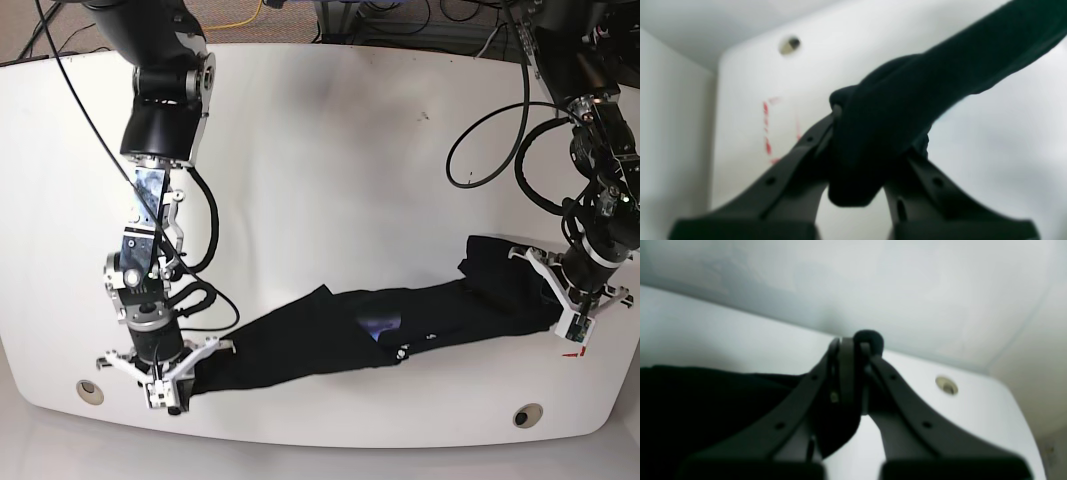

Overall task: Layout the t-shirt on the table in an organized manner, then fold the t-shirt properly
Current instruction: 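Pull the grippers apart to stretch the shirt between them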

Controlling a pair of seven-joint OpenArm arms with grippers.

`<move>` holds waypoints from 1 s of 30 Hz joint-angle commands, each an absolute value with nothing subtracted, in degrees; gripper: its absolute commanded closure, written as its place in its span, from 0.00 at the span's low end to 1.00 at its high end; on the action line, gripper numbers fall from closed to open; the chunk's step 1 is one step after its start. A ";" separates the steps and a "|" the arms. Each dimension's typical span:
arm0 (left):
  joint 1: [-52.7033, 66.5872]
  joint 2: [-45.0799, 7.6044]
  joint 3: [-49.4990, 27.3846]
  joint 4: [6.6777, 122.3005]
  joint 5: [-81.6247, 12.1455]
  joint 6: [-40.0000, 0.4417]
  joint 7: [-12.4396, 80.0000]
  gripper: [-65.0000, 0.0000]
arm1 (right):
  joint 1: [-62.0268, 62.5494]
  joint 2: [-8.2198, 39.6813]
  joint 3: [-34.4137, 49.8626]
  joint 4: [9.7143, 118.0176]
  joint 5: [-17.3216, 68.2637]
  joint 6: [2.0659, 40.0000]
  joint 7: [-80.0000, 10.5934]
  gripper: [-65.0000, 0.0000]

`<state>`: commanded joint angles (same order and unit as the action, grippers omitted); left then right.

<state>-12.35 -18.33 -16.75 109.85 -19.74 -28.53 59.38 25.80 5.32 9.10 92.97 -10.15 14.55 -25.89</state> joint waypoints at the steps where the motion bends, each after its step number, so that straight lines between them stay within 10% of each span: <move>1: -12.26 -18.33 -16.75 109.93 -19.74 -28.62 59.38 0.99 | 25.54 5.32 9.19 93.32 -10.15 14.55 -25.89 1.00; 30: -53.85 -16.40 -16.84 109.93 -19.65 -28.26 64.13 0.99 | 70.02 5.85 9.01 75.65 -10.42 16.84 -26.07 1.00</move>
